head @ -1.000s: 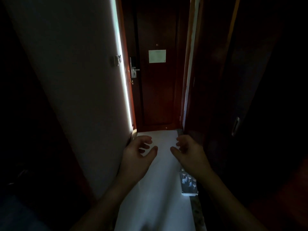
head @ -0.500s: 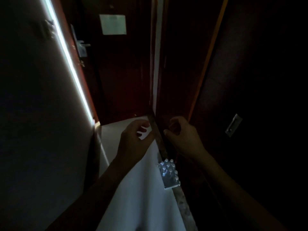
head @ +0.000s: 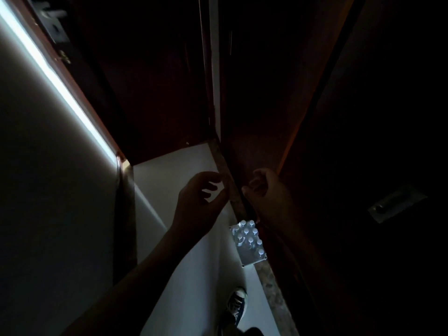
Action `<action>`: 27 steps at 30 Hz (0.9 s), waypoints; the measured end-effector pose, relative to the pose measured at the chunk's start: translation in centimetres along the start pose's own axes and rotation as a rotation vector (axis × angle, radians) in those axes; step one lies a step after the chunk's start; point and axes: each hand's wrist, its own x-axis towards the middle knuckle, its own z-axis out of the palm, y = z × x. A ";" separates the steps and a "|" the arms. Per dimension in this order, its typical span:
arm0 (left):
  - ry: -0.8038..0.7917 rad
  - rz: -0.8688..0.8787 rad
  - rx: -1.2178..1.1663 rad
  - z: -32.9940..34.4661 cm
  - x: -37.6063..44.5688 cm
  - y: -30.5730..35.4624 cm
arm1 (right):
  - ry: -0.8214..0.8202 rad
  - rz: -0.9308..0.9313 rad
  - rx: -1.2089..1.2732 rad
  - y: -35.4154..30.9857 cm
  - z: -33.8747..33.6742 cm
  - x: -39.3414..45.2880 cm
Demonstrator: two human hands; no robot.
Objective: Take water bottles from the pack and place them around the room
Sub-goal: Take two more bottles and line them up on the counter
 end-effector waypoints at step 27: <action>-0.617 -0.558 0.146 38.5 2.6 -53.8 | 0.171 0.625 -0.072 57.4 25.3 18.1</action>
